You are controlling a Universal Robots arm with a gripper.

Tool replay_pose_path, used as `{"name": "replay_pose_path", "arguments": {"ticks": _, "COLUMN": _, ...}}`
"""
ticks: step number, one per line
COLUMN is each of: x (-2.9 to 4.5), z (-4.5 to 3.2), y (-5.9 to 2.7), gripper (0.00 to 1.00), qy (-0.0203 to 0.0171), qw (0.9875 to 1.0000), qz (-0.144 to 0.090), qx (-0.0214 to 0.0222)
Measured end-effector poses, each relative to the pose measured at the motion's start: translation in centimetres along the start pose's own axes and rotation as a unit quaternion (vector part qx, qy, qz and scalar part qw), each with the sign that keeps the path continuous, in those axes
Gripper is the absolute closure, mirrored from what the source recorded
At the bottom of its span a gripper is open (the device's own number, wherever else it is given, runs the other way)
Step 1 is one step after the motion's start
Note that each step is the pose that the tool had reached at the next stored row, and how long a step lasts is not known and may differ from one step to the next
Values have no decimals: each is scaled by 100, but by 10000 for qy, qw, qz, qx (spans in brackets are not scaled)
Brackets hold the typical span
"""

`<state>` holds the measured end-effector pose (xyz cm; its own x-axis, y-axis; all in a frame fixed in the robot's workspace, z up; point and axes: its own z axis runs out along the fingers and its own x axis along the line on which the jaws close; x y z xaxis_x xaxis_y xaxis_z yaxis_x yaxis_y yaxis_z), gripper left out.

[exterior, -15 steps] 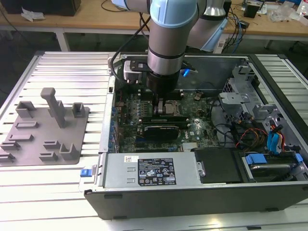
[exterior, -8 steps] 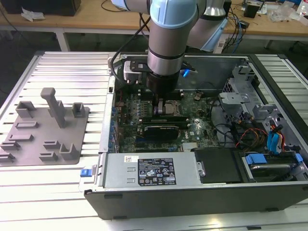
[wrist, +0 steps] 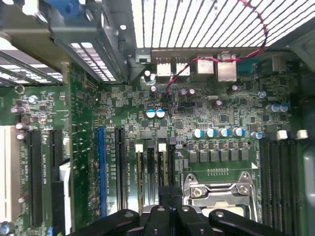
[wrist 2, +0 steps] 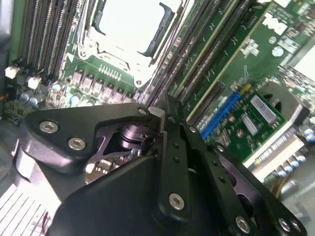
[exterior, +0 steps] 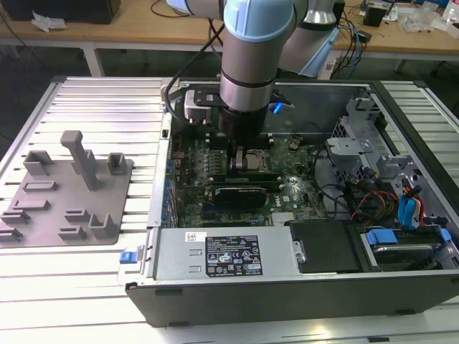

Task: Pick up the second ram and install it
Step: 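Press down the second ram until it locks into place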

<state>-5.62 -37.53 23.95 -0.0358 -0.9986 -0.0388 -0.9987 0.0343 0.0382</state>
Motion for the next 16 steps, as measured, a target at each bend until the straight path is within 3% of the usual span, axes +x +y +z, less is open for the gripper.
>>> {"name": "replay_pose_path", "arguments": {"ticks": 3, "x": -6, "z": -169, "y": 7, "gripper": 92, "qy": 1, "qw": 10000, "qz": 0, "qx": -1}}
{"name": "replay_pose_path", "arguments": {"ticks": 8, "x": -7, "z": -196, "y": -14, "gripper": 92, "qy": 2, "qw": 10000, "qz": 0, "qx": -1}}
{"name": "replay_pose_path", "arguments": {"ticks": 16, "x": -20, "z": -208, "y": -347, "gripper": 92, "qy": 2, "qw": 10000, "qz": 0, "qx": 0}}
